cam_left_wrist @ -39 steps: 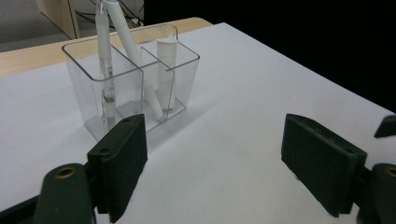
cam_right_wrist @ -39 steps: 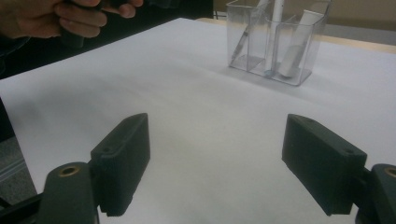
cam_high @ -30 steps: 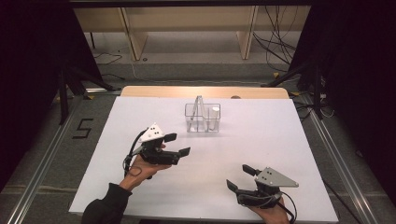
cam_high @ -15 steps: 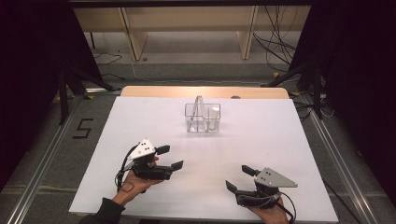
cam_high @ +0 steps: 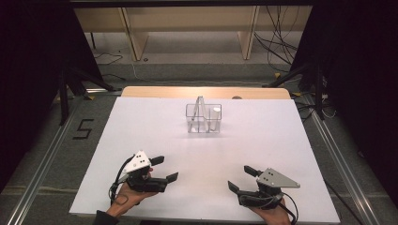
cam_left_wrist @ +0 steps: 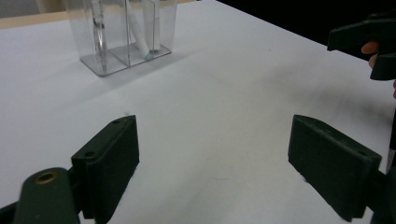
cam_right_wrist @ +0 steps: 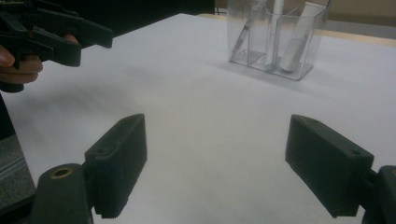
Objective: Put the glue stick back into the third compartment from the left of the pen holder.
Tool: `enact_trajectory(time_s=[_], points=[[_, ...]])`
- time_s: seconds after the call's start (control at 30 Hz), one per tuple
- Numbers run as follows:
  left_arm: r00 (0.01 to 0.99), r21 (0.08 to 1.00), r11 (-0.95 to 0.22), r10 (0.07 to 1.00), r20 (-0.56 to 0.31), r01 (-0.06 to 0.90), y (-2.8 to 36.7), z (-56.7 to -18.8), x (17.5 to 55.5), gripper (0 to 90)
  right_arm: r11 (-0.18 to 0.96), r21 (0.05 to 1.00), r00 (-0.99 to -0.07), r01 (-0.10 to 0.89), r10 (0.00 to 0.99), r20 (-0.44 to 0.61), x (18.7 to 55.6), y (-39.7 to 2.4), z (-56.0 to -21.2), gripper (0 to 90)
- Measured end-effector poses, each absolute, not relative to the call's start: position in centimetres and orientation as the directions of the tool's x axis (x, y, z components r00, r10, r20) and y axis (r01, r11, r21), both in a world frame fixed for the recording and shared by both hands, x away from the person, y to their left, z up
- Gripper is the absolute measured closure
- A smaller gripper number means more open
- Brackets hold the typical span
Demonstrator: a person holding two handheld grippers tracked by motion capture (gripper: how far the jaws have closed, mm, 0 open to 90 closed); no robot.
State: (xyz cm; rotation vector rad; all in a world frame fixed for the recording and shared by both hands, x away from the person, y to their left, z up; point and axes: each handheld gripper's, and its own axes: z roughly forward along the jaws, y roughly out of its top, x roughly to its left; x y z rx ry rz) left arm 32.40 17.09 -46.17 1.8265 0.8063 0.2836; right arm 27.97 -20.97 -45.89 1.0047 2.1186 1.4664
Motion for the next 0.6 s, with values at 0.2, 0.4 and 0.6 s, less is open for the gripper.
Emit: enact_trajectory(time_s=[0.2, 0.4, 0.6], points=[[0.73, 0.896, -0.163, 0.648, -0.219, 0.413, 17.6, -46.37, 32.51, 15.9, 0.203, 0.917, -0.676, 0.343, 0.731, 0.091, 28.05, -21.01, -45.96, 21.3], [0.729, 0.894, -0.166, 0.648, -0.219, 0.416, 17.47, -46.53, 32.55, 15.9, 0.204, 0.917, -0.676, 0.343, 0.732, 0.09, 28.07, -20.95, -46.03, 21.3], [0.718, 0.891, -0.176, 0.664, -0.207, 0.419, 17.62, -46.77, 32.78, 15.9, 0.204, 0.916, -0.673, 0.346, 0.734, 0.091, 28.12, -21.04, -46.05, 21.2]])
